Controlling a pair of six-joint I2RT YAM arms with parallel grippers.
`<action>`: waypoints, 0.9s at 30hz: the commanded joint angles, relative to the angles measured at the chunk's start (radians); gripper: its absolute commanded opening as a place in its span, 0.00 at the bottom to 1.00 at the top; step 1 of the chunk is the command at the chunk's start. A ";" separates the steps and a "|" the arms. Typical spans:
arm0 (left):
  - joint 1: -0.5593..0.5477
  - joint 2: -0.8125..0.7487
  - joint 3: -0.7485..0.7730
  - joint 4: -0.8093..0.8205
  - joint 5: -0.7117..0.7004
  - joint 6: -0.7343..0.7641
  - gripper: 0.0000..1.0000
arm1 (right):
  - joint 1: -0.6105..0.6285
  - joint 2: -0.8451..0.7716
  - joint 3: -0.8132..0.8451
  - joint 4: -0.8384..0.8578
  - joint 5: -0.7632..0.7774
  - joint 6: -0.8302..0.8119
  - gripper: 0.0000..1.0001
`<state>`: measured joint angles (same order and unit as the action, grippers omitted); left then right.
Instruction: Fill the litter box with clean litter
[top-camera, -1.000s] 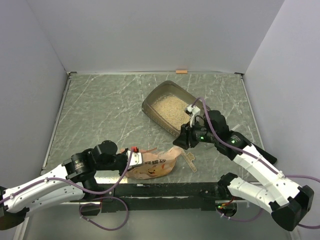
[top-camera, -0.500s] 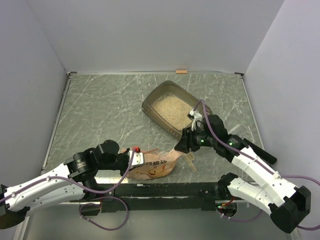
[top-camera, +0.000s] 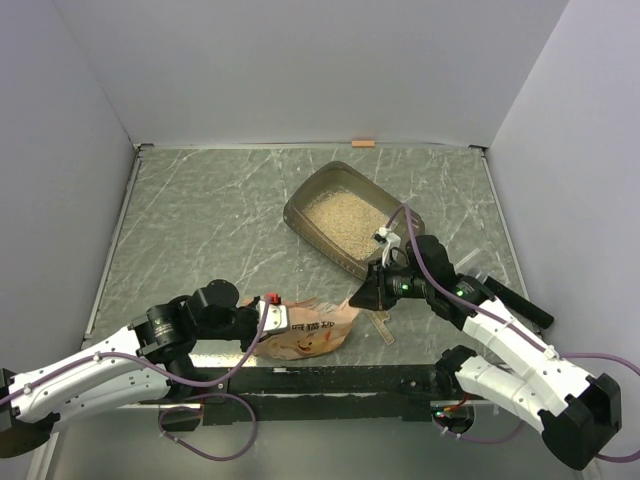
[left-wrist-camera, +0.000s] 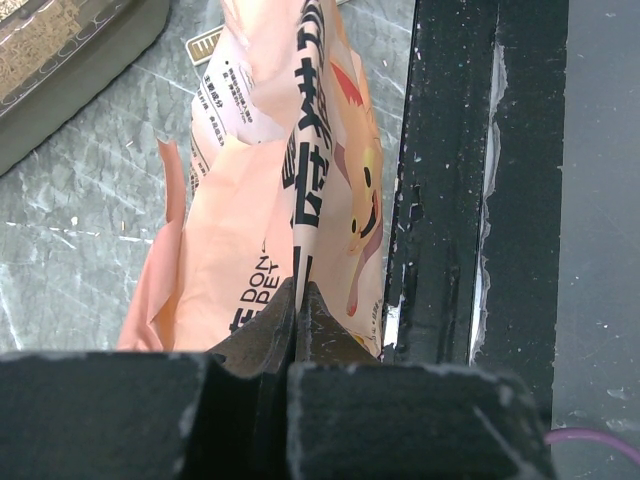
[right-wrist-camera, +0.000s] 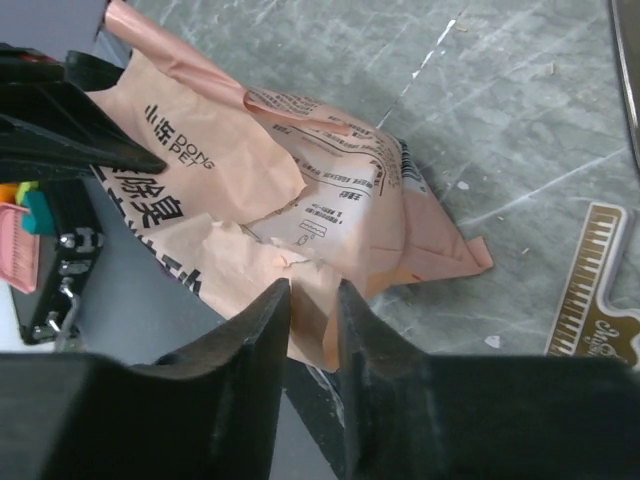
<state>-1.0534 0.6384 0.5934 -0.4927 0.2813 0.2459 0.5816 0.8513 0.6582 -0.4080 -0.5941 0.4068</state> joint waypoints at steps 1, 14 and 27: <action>-0.008 -0.020 0.037 0.091 0.012 0.000 0.01 | -0.008 -0.024 -0.019 0.054 -0.038 0.021 0.08; -0.008 -0.106 0.017 0.103 -0.031 -0.013 0.01 | -0.129 -0.127 0.044 -0.132 0.188 -0.003 0.00; -0.010 -0.105 0.016 0.105 -0.027 -0.016 0.01 | -0.129 -0.119 0.184 -0.186 0.142 -0.180 0.43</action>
<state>-1.0554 0.5659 0.5781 -0.4858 0.2401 0.2417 0.4473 0.7609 0.7109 -0.5758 -0.4446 0.3408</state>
